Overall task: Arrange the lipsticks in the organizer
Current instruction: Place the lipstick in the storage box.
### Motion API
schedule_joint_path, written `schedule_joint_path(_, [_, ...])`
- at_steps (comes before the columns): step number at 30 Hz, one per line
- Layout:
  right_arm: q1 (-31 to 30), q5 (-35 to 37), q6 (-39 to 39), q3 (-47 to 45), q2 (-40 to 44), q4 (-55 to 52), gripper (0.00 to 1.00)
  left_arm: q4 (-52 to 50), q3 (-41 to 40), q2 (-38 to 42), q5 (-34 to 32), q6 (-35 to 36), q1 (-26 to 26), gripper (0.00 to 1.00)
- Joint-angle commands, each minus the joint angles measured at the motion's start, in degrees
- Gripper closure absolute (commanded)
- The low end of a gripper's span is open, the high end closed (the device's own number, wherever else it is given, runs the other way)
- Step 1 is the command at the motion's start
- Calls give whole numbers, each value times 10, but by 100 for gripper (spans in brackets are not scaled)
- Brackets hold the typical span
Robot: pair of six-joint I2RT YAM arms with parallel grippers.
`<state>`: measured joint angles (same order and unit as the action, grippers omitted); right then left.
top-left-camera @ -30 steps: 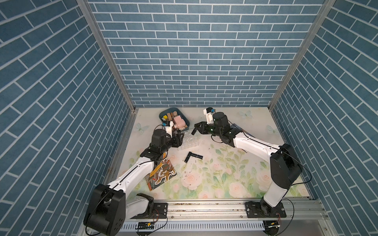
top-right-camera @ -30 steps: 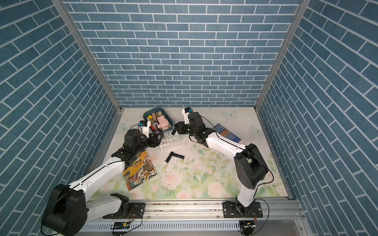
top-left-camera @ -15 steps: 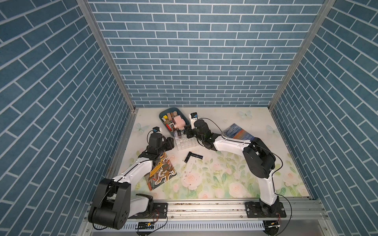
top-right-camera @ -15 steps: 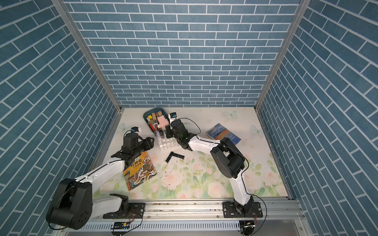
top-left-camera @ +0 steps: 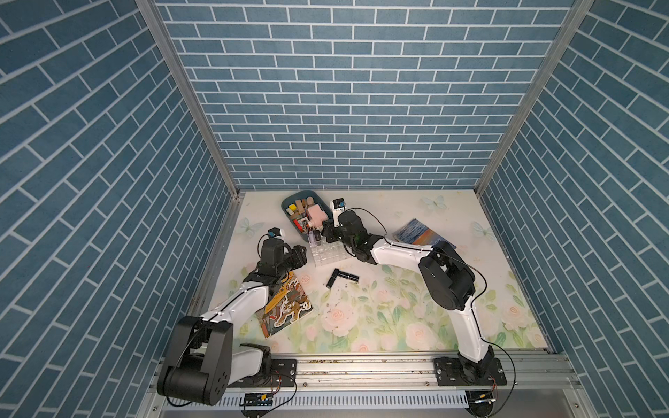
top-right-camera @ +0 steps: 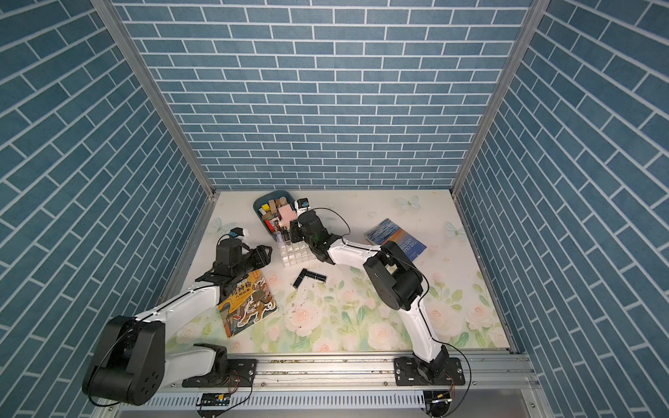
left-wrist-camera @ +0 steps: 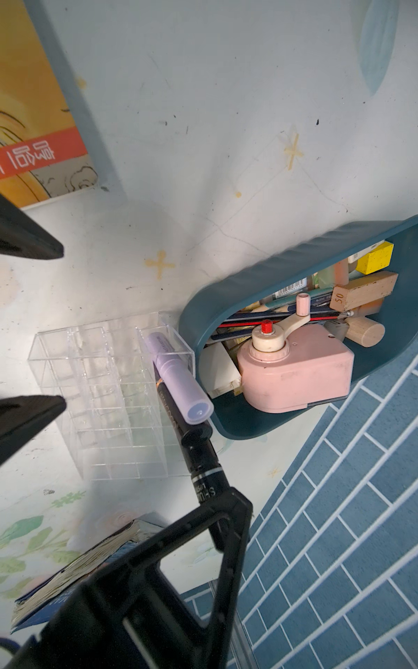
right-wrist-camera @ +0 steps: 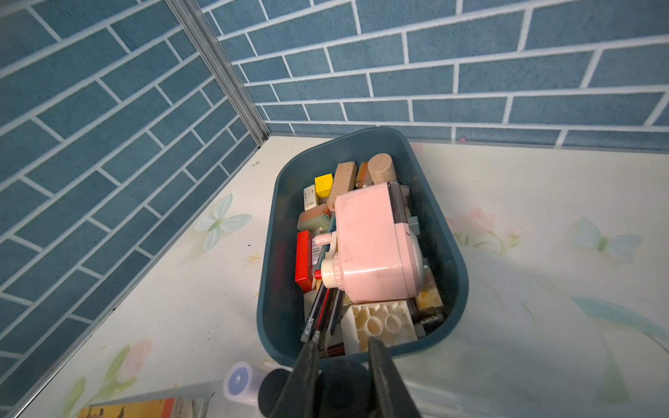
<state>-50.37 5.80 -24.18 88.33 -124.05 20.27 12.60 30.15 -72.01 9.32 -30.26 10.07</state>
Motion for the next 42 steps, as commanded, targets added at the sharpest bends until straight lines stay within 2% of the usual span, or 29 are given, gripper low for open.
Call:
schedule_joint_path(1, [-5, 15, -2, -9, -11, -2, 94, 13, -7, -1, 6, -1, -6, 36])
schedule_joint_path(11, [-19, 57, 16, -33, -1, -3, 95, 26, -7, -3, 14, -6, -6, 36])
schedule_joint_path(18, [-49, 159, 51, -32, 2, -31, 95, 38, -7, -7, 20, -7, -6, 37])
schedule_joint_path(24, [-55, 169, 22, -38, 1, -47, 95, 29, -19, 3, 19, -6, -6, 37])
schedule_joint_path(27, [-55, 159, 11, -40, 6, -49, 89, -5, -14, 23, 11, -3, -6, 36])
schedule_joint_path(30, [-53, 137, 1, -28, 14, -63, 76, -40, -21, 65, 5, -2, 0, 36])
schedule_joint_path(34, [-43, 114, -31, -32, 55, -75, 62, -117, -20, 120, -40, 21, 34, 36])
schedule_joint_path(38, [-18, 82, -76, -88, 126, -55, 57, -173, -11, 148, -73, 17, 82, 37])
schedule_joint_path(42, [20, 69, -103, -166, 200, -55, 56, -206, 16, 128, -135, 21, 196, 38])
